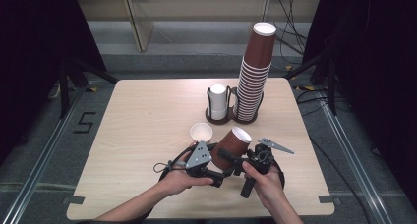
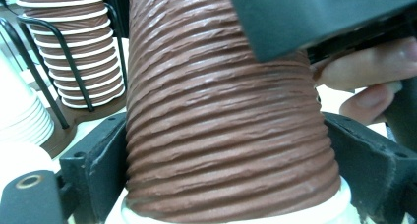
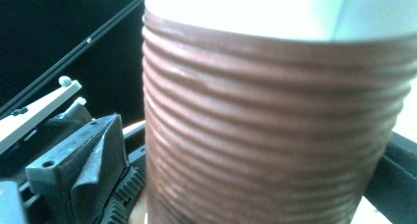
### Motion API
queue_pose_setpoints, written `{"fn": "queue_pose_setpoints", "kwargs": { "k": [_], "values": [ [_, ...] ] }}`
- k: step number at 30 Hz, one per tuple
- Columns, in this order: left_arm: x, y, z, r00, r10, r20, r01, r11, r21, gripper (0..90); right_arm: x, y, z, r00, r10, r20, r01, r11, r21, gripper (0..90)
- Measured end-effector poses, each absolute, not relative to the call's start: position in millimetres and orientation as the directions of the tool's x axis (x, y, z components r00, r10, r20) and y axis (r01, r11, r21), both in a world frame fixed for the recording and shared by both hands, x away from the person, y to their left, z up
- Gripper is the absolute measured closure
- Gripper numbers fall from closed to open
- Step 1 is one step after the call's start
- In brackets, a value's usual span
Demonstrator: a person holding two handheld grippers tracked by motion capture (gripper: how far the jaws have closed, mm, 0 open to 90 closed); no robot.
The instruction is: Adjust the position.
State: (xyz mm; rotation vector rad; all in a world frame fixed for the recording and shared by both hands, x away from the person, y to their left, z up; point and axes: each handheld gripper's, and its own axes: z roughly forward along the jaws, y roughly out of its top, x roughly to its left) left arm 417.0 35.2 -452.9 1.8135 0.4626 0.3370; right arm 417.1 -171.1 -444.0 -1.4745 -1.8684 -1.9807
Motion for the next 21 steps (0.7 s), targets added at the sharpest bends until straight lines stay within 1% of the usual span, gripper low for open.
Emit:
{"fn": "queue_pose_setpoints", "kwargs": {
  "k": [1, 2, 7, 11, 13, 21],
  "values": [
    [416.7, 35.4, -452.7, 0.880, 0.475, -0.004, 0.138, -0.248, 0.959, 10.1, 416.8, -171.2, -443.3, -0.539, 0.544, 0.643, 0.609, -0.276, 0.744, 0.3],
    [416.6, 35.8, -452.5, 0.882, 0.472, 0.000, 0.134, -0.251, 0.959, 10.2, 416.7, -171.3, -442.4, -0.528, 0.562, 0.637, 0.609, -0.272, 0.745, 0.3],
    [415.4, 40.8, -450.3, 0.885, 0.466, 0.016, 0.124, -0.269, 0.955, 10.2, 414.7, -175.0, -439.4, -0.553, 0.556, 0.621, 0.599, -0.252, 0.760, 0.3],
    [414.0, 46.2, -447.5, 0.888, 0.460, 0.029, 0.111, -0.273, 0.956, 10.2, 410.0, -180.4, -438.1, -0.611, 0.545, 0.574, 0.570, -0.199, 0.797, 0.3],
    [412.8, 49.5, -444.7, 0.888, 0.458, 0.038, 0.103, -0.281, 0.954, 10.2, 405.9, -184.3, -435.7, -0.621, 0.532, 0.575, 0.582, -0.178, 0.793, 0.3],
    [407.6, 63.6, -440.2, 0.895, 0.441, 0.069, 0.080, -0.310, 0.948, 10.4, 396.3, -196.4, -429.8, -0.736, 0.502, 0.454, 0.496, -0.056, 0.867, 0.3]
  ]
}}
